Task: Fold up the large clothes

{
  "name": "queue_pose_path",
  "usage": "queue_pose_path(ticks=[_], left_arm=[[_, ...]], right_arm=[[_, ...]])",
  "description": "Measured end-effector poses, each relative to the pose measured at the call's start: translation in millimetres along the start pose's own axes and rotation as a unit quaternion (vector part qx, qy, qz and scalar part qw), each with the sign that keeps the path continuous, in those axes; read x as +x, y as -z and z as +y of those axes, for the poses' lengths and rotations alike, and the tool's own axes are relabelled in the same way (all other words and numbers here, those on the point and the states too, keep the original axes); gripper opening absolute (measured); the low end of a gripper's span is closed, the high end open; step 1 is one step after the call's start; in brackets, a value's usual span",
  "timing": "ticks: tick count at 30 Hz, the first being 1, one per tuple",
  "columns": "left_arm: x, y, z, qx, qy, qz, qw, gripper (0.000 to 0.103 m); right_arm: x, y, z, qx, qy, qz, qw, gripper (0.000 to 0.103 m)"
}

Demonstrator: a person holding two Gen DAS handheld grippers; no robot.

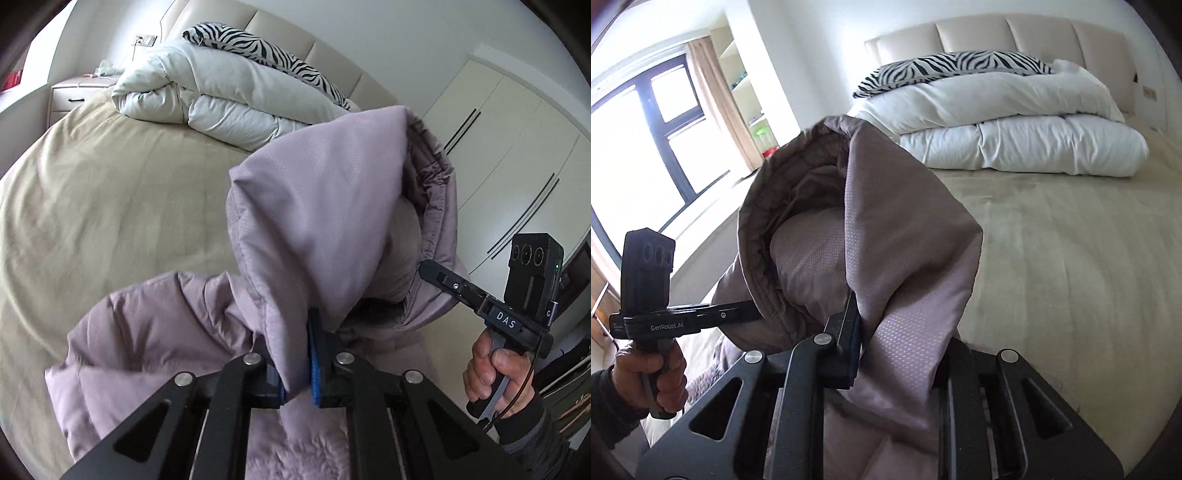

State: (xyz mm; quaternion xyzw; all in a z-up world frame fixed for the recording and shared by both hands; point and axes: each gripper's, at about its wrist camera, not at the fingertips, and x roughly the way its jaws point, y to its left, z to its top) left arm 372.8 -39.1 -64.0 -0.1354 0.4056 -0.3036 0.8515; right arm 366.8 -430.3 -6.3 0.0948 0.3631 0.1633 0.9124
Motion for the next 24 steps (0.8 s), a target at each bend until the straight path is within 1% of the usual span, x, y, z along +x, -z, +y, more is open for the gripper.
queue_pose_path(ticks=[2, 3, 6, 8, 9, 10, 12, 14, 15, 17, 18, 19, 21, 23, 24], left_arm=[[-19, 29, -9, 0.001, 0.004, -0.008, 1.0000, 0.011], [-28, 43, -11, 0.004, 0.004, -0.011, 0.9999, 0.010], [-48, 77, -12, 0.012, 0.000, -0.012, 0.9999, 0.010], [-58, 98, -9, 0.008, -0.005, -0.001, 1.0000, 0.011], [-64, 109, -6, 0.004, -0.008, 0.006, 0.9999, 0.014], [-69, 119, -4, 0.000, -0.011, 0.015, 0.9998, 0.021], [-85, 136, 1, -0.004, -0.024, 0.019, 0.9995, 0.028], [-100, 146, 5, -0.003, -0.041, 0.021, 0.9989, 0.029], [-107, 147, 6, -0.004, -0.049, 0.021, 0.9986, 0.029], [-121, 144, 3, -0.003, -0.058, 0.003, 0.9983, 0.029], [-125, 138, -1, 0.006, -0.059, -0.009, 0.9982, 0.036], [-128, 131, -8, 0.021, -0.064, -0.021, 0.9975, 0.043], [-129, 107, -24, 0.048, -0.074, -0.049, 0.9949, 0.050], [-129, 84, -41, 0.071, -0.064, -0.081, 0.9922, 0.056], [-125, 74, -50, 0.084, -0.068, -0.092, 0.9899, 0.063]], right_arm=[[-23, 23, 17, -0.015, -0.007, -0.008, 1.000, 0.018], [-34, 37, 24, -0.019, -0.010, -0.005, 1.000, 0.018], [-54, 84, 41, -0.034, 0.005, 0.017, 0.999, 0.018], [-59, 114, 46, -0.032, 0.010, 0.039, 0.999, 0.018], [-60, 128, 49, -0.030, 0.011, 0.053, 0.998, 0.018], [-62, 141, 49, -0.028, 0.017, 0.066, 0.997, 0.018], [-68, 164, 50, -0.021, 0.034, 0.090, 0.995, 0.018], [-78, 181, 46, -0.007, 0.042, 0.107, 0.993, 0.018], [-85, 188, 44, -0.003, 0.048, 0.107, 0.993, 0.018], [-101, 196, 37, 0.011, 0.068, 0.101, 0.993, 0.018], [-109, 197, 34, 0.023, 0.078, 0.097, 0.992, 0.018], [-118, 197, 32, 0.037, 0.080, 0.091, 0.992, 0.018], [-133, 192, 40, 0.050, 0.058, 0.068, 0.995, 0.018], [-143, 181, 55, 0.042, 0.044, 0.041, 0.997, 0.018], [-145, 175, 61, 0.039, 0.035, 0.030, 0.998, 0.018]])
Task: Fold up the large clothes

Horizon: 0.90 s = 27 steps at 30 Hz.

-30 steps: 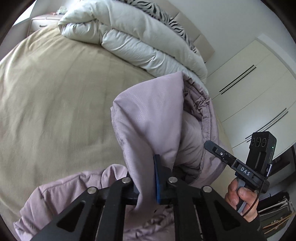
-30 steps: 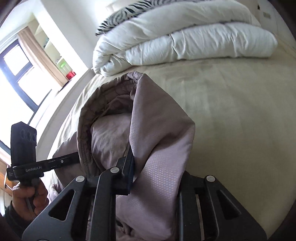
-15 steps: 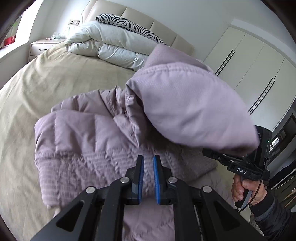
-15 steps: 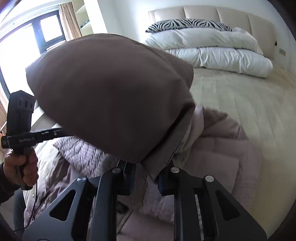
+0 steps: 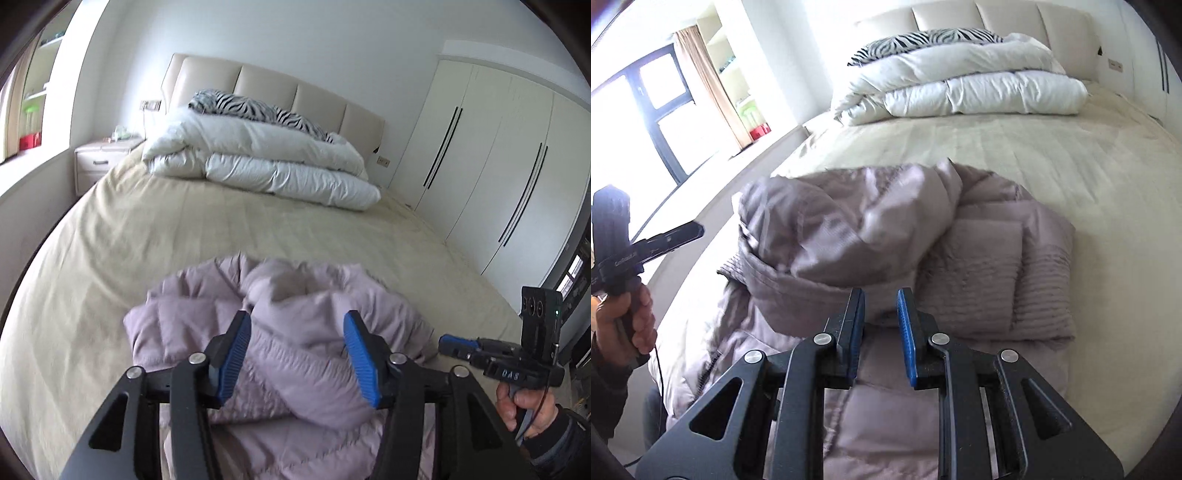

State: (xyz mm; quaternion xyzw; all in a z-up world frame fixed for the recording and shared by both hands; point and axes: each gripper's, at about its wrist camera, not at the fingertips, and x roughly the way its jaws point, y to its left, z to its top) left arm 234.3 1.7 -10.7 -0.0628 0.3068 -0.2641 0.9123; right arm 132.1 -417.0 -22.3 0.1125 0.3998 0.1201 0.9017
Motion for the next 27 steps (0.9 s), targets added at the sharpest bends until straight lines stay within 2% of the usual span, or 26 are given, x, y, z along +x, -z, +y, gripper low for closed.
queue_pose_path(ticks=[2, 4, 7, 10, 13, 17, 21, 27], left_arm=[[22, -17, -14, 0.040, -0.024, -0.007, 0.9989, 0.065], [54, -19, -22, 0.067, -0.045, 0.017, 0.9966, 0.065], [103, 3, -19, 0.079, -0.073, 0.090, 0.9900, 0.065], [133, 30, 0, 0.042, -0.079, 0.127, 0.9879, 0.065], [146, 46, 14, 0.000, -0.072, 0.129, 0.9890, 0.065], [168, 53, 10, 0.020, -0.092, 0.123, 0.9879, 0.067], [180, 63, 9, 0.021, -0.096, 0.111, 0.9890, 0.067], [180, 68, 12, 0.014, -0.087, 0.103, 0.9908, 0.067]], right_arm=[[3, -14, 15, 0.000, -0.021, -0.008, 1.000, 0.018], [19, -23, 31, -0.012, -0.022, 0.004, 1.000, 0.018], [52, -21, 47, -0.043, 0.033, 0.039, 0.998, 0.018], [88, -13, 36, -0.047, 0.088, 0.075, 0.992, 0.018], [103, -16, 16, -0.025, 0.110, 0.070, 0.991, 0.018], [116, -23, -1, -0.050, 0.158, 0.070, 0.984, 0.016], [133, -29, -17, -0.042, 0.160, 0.083, 0.983, 0.015], [155, -25, -22, -0.084, 0.169, 0.052, 0.981, 0.015]])
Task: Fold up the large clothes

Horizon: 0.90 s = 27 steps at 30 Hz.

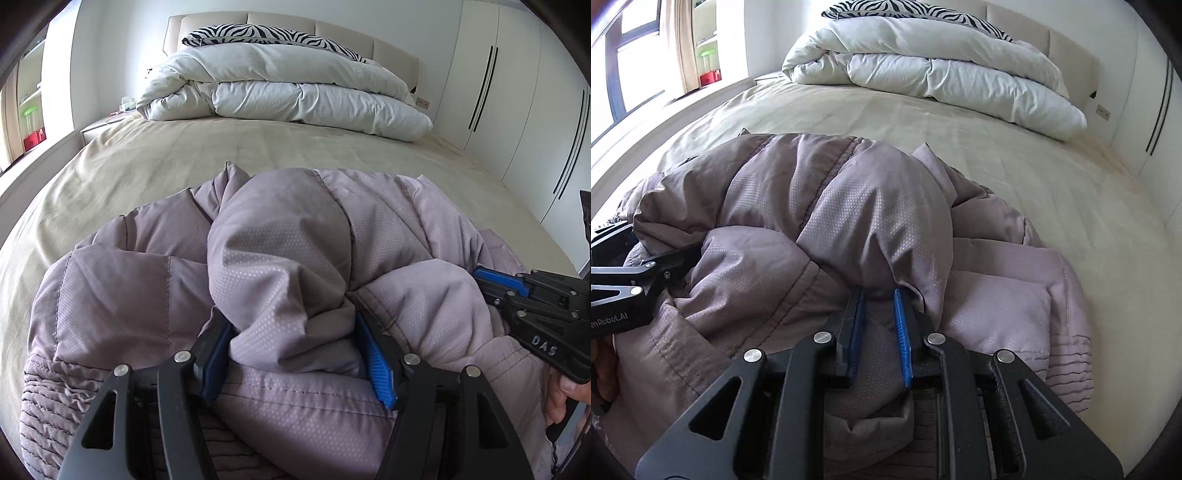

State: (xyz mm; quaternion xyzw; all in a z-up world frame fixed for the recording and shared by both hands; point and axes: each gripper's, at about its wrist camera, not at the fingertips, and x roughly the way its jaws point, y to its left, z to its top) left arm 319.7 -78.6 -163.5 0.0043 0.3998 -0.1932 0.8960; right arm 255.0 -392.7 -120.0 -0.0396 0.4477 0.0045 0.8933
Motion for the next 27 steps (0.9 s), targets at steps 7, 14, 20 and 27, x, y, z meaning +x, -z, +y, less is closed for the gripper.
queue_pose_path(ticks=[7, 14, 20, 27], left_arm=[[-3, 3, 4, -0.013, 0.014, -0.010, 0.9998, 0.067], [-2, 4, 6, -0.011, 0.014, -0.013, 0.9998, 0.067], [-13, 3, 12, -0.024, 0.039, -0.025, 0.9987, 0.067], [-97, 13, 14, -0.051, 0.046, -0.040, 0.9968, 0.088]], right_arm=[[-61, -23, 1, 0.041, -0.037, -0.065, 0.996, 0.018], [2, -16, 17, 0.028, -0.034, -0.008, 0.999, 0.018], [-5, -11, 15, 0.036, -0.043, -0.035, 0.998, 0.018], [-109, 19, 4, 0.056, -0.069, -0.098, 0.991, 0.020]])
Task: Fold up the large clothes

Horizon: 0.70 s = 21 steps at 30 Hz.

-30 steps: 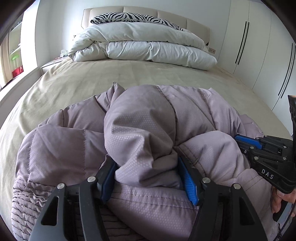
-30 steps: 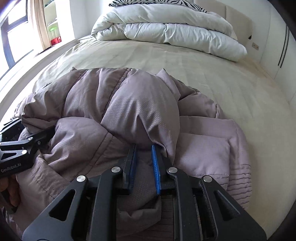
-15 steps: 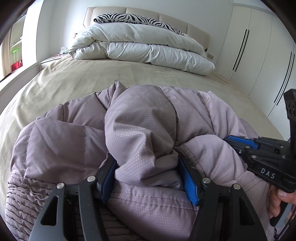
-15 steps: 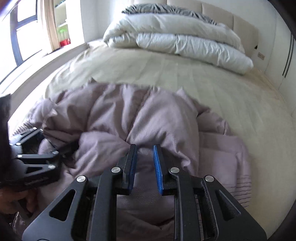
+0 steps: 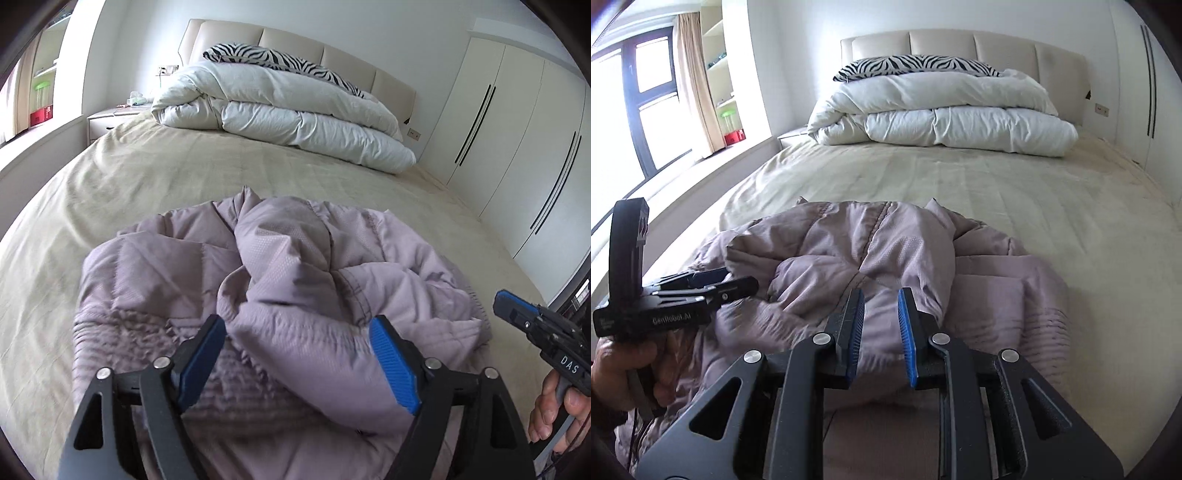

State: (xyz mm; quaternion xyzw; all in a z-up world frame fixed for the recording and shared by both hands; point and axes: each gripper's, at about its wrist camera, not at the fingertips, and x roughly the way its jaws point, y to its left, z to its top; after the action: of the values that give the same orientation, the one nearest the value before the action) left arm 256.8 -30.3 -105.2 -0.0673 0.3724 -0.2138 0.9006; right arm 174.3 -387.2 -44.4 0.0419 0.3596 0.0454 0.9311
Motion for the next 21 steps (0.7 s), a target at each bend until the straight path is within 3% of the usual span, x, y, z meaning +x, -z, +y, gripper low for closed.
queue_pose_path(ticks=[3, 5, 8, 13, 17, 21], left_arm=[[-52, 22, 0, 0.000, 0.015, -0.008, 0.9999, 0.095], [-82, 44, 2, 0.001, 0.024, 0.001, 0.9997, 0.100], [-124, 80, 11, -0.003, 0.034, 0.031, 0.9990, 0.101], [-185, 151, 50, -0.086, 0.035, 0.090, 0.9917, 0.102], [-224, 212, 77, -0.156, 0.031, 0.138, 0.9775, 0.102], [-248, 254, 84, -0.180, 0.029, 0.174, 0.9678, 0.102]], right_arm=[[-48, 22, 1, 0.008, -0.015, -0.008, 1.000, 0.035], [-82, 43, 0, 0.024, -0.026, -0.016, 0.999, 0.087], [-138, 76, -3, 0.044, -0.042, -0.047, 0.997, 0.090], [-198, 134, -14, 0.069, -0.082, 0.018, 0.994, 0.090], [-234, 185, -28, 0.083, -0.078, 0.058, 0.992, 0.090], [-259, 226, -49, 0.123, -0.084, 0.086, 0.985, 0.090]])
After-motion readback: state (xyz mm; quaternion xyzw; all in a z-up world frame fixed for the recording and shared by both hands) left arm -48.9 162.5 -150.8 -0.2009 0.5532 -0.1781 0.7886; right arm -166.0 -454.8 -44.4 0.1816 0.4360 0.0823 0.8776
